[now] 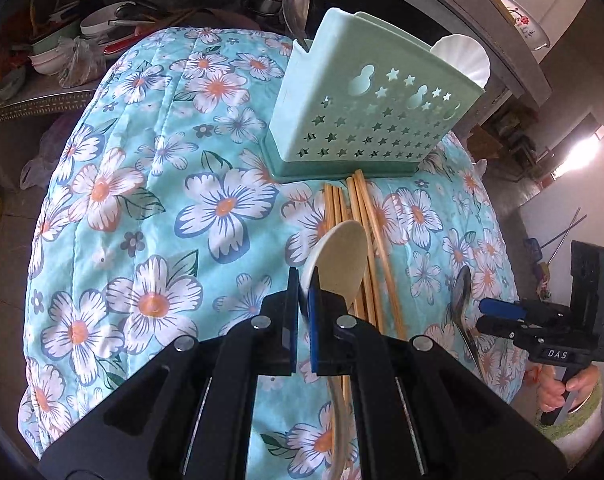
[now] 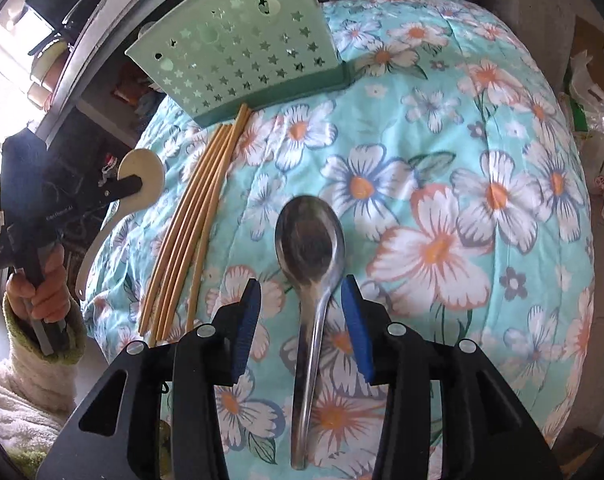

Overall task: Organize utensils
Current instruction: 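Close the right gripper on the long metal spoon handle while the left lifts the ladle, then lift the ladle with the left gripper while the right lifts the metal spoon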

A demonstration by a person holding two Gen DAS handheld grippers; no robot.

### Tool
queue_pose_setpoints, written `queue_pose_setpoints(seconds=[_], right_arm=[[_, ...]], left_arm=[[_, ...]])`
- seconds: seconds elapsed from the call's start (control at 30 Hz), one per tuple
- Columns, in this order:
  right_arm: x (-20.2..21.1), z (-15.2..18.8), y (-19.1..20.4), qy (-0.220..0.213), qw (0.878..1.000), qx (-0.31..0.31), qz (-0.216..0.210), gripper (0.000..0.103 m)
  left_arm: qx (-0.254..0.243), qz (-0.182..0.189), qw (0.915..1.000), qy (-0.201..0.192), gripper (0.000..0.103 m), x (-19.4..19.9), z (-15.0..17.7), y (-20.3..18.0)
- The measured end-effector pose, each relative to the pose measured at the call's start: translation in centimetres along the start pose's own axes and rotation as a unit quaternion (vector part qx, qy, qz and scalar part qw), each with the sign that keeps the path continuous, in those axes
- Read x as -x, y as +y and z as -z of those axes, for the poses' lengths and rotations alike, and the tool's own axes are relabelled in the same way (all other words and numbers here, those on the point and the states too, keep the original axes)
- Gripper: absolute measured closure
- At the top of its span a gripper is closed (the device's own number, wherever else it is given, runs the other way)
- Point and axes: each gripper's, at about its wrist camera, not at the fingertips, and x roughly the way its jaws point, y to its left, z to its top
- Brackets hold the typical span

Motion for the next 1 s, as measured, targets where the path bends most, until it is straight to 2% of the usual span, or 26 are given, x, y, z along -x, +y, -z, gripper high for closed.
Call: queue_pose_setpoints(seconds=[0.13, 0.3, 0.53, 0.67, 1.0], right_arm=[[-0.7, -2.6, -1.0, -0.017, 1.000, 0.008, 0.013, 0.062], [-2.5, -4.5, -2.6, -0.015, 1.000, 0.002, -0.010, 0.062], [-3.9, -4.6, -0.4, 0.003, 0.999, 0.043, -0.034, 0.062], [-4.8, -4.7, 1.0, 0.016, 0.997, 0.073, -0.013, 0.067], [-4.1, -4.0, 3.2, 0.025, 0.992, 0.118, 0.031, 0.068]], left_arm=[[0.004, 0.004, 1.0000, -0.005, 0.099, 0.1, 0.0, 0.3], [0.009, 0.009, 0.9999, -0.002, 0.099, -0.3, -0.1, 0.9], [0.012, 0.009, 0.9999, -0.001, 0.099, -0.8, -0.4, 1.6], [0.009, 0.009, 0.9999, 0.000, 0.099, -1.1, -0.5, 1.6], [0.004, 0.005, 1.0000, -0.003, 0.099, -0.8, -0.4, 1.2]])
